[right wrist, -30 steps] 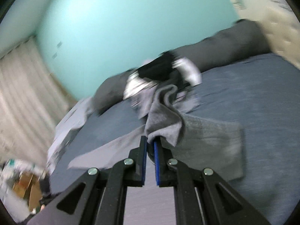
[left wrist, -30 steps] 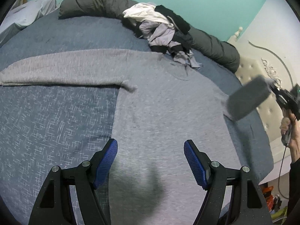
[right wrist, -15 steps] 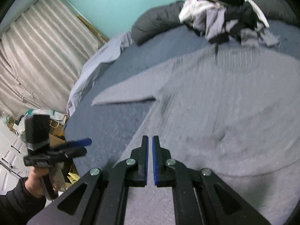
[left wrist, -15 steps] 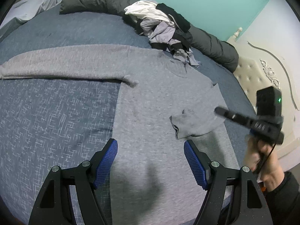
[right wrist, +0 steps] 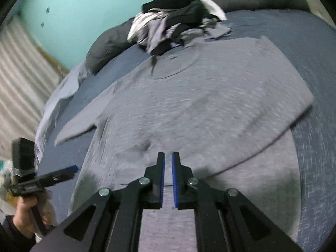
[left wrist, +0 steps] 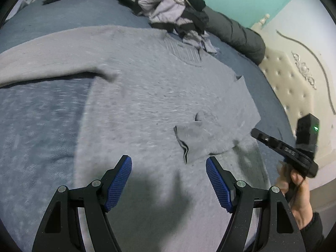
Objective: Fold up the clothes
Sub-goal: 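Grasp the sweatshirt hem with the left gripper and fold it toward the collar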
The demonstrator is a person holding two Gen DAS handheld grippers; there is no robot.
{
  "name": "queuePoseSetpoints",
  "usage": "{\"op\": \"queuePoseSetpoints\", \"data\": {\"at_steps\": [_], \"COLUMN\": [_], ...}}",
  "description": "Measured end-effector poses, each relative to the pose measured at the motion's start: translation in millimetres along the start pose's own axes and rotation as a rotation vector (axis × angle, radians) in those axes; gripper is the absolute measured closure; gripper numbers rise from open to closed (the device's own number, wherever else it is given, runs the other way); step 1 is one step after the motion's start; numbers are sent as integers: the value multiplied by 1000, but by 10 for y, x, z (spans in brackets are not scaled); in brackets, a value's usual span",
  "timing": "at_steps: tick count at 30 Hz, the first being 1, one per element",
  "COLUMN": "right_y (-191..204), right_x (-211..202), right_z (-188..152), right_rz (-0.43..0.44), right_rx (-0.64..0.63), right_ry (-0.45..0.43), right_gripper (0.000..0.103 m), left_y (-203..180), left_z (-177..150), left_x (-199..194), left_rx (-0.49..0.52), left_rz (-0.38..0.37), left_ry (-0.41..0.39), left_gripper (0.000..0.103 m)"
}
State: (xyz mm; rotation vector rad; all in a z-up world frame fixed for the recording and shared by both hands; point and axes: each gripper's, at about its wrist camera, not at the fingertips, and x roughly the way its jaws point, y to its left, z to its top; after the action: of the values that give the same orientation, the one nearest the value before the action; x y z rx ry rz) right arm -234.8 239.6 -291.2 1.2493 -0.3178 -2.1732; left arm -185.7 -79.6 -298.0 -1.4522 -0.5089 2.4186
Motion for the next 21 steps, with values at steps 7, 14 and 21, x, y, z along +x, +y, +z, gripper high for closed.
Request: {"op": "queuePoseSetpoints", "data": {"at_steps": [7, 14, 21], "right_y": [-305, -394, -409], "right_x": [-20, -32, -96], "right_z": [-93, -172, -158], "right_rz": [39, 48, 50], "right_rx": [116, 151, 142], "right_ry": [-70, -123, -160], "right_gripper": [75, 75, 74], "left_y": [-149, -220, -207], "left_z": [151, 246, 219], "left_x": [448, 760, 853], "left_rx": [47, 95, 98], "left_rz": [36, 70, 50], "left_ry": [32, 38, 15], "left_gripper": [26, 26, 26]}}
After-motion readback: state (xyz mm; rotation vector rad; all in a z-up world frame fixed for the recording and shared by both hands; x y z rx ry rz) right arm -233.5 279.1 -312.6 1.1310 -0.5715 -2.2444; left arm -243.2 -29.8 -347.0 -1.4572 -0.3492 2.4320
